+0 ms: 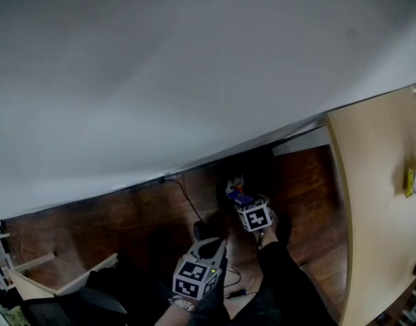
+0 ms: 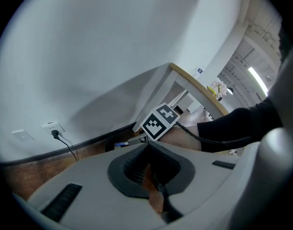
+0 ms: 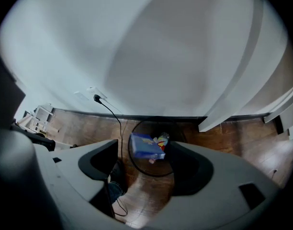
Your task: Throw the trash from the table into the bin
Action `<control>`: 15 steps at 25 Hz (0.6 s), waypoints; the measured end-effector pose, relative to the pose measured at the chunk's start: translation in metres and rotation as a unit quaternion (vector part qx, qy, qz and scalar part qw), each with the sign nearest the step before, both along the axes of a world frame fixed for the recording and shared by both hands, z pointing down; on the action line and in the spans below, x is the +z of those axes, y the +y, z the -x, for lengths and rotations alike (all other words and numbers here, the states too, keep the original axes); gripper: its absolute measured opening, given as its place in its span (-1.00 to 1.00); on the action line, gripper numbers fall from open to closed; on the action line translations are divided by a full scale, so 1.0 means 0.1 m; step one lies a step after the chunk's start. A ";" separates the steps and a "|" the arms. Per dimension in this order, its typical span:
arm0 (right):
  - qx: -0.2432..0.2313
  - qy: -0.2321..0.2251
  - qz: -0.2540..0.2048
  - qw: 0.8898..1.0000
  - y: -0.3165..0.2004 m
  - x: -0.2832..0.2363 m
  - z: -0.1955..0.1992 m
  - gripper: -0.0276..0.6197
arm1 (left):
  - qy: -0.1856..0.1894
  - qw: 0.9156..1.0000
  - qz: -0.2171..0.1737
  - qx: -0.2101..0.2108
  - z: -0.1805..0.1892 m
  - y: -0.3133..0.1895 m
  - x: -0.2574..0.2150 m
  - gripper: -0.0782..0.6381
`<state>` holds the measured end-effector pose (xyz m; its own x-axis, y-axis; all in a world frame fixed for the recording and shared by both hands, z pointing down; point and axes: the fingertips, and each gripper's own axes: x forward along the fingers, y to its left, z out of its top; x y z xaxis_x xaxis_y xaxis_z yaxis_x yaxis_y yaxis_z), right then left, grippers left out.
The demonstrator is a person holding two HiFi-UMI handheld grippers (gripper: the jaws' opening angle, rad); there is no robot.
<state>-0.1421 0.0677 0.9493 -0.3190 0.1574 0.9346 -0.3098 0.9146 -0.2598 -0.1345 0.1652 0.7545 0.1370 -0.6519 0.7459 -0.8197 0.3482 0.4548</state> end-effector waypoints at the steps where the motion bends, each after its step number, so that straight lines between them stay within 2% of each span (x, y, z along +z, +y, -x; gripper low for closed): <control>1: -0.001 -0.006 0.003 1.000 0.02 -0.03 0.03 0.16 | 0.001 1.000 0.001 0.000 -0.01 0.00 0.00 -0.77; 9: -0.009 -0.035 0.011 0.999 0.16 -0.48 -0.11 0.16 | -0.001 1.000 -0.006 -0.002 -0.08 -0.08 -0.17 -0.77; 15: 0.005 -0.080 -0.002 0.997 0.02 -1.31 -0.37 0.16 | -0.015 1.000 -0.025 0.007 -0.16 -0.22 -0.55 -0.77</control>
<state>-0.1056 0.0702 0.8187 -0.4661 0.1497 0.8720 -0.2737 0.9129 -0.3030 -0.1188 0.1433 0.6990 0.1236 -0.6869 0.7161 -0.8378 0.3145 0.4463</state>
